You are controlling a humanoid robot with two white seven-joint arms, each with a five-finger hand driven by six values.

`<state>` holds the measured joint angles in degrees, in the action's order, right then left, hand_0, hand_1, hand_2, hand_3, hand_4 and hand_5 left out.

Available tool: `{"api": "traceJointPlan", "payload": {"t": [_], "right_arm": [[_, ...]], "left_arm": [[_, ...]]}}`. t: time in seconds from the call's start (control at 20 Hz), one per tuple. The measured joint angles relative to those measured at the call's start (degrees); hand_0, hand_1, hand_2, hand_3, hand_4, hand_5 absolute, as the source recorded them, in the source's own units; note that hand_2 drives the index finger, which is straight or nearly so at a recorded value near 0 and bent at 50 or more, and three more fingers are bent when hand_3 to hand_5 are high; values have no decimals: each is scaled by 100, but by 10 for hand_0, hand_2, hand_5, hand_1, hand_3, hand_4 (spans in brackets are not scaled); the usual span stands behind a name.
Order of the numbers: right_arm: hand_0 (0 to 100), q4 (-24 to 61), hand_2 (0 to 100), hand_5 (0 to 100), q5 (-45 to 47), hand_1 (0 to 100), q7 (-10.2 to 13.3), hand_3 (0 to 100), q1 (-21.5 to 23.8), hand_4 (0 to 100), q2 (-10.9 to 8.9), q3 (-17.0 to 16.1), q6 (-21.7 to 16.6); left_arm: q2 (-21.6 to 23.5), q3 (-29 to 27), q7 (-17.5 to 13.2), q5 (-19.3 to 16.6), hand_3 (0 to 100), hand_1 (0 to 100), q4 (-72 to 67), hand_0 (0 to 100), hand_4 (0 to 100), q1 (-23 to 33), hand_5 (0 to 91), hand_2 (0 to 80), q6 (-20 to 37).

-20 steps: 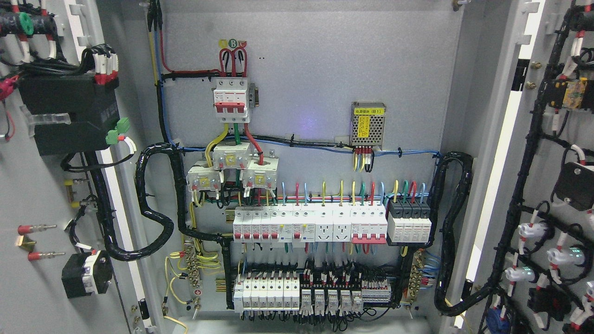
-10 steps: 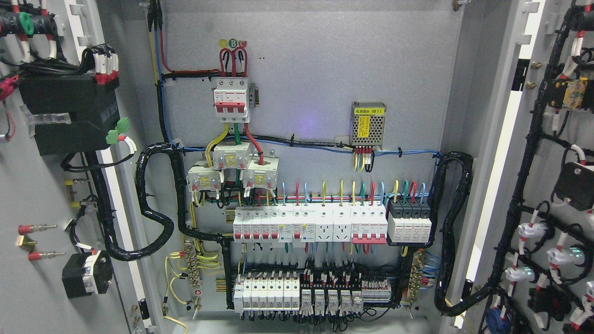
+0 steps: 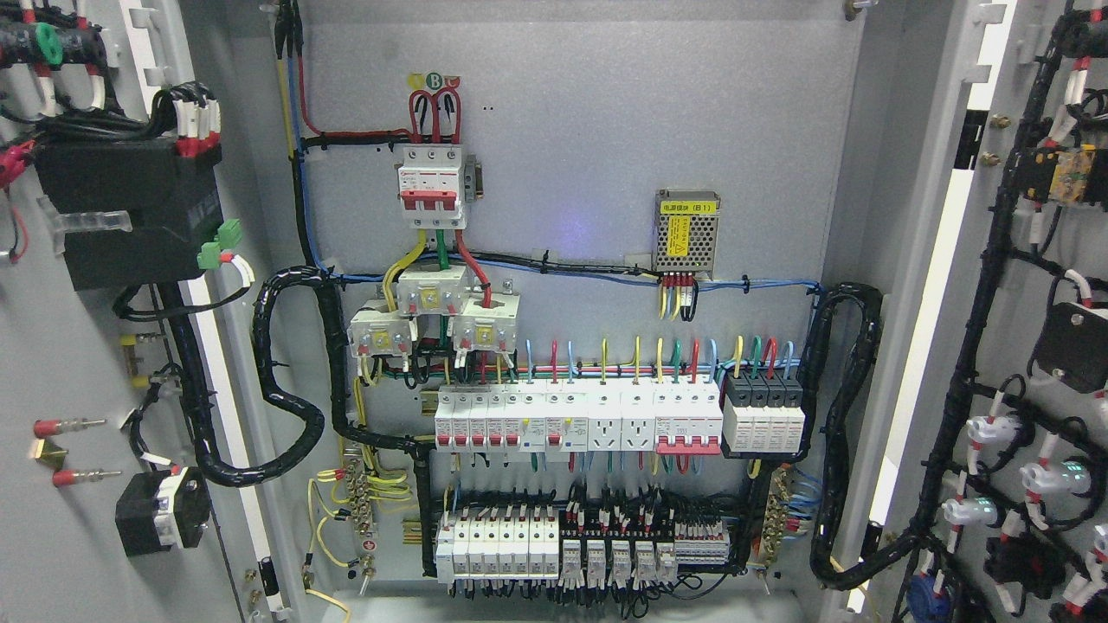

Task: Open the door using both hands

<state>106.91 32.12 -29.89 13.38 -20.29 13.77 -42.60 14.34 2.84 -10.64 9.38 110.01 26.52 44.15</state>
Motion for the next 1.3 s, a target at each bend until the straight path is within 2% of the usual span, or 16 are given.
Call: {"api": "traceJointPlan", "payload": {"t": [0.45, 0.75, 1.05, 1.3], "right_arm": [[120, 366, 0, 0, 20, 389, -21, 0, 20, 0, -176, -678, -6], [120, 484, 0, 0, 66, 389, 193, 0, 18, 0, -241, -1084, 45], [120, 539, 0, 0, 113, 389, 317, 0, 28, 0, -275, -1445, 50], [120, 542, 0, 0, 398, 389, 332, 0, 55, 0, -299, -1694, 145]], "left_arm": [[-188, -158, -4, 45, 0, 389, 345, 120, 0, -562, 0, 0, 4], [-414, -305, -11, 76, 0, 389, 468, 120, 0, -746, 0, 0, 7], [-509, -589, -13, 317, 0, 389, 535, 120, 0, -734, 0, 0, 7], [-482, -845, 8, 604, 0, 389, 565, 120, 0, -562, 0, 0, 8]]}}
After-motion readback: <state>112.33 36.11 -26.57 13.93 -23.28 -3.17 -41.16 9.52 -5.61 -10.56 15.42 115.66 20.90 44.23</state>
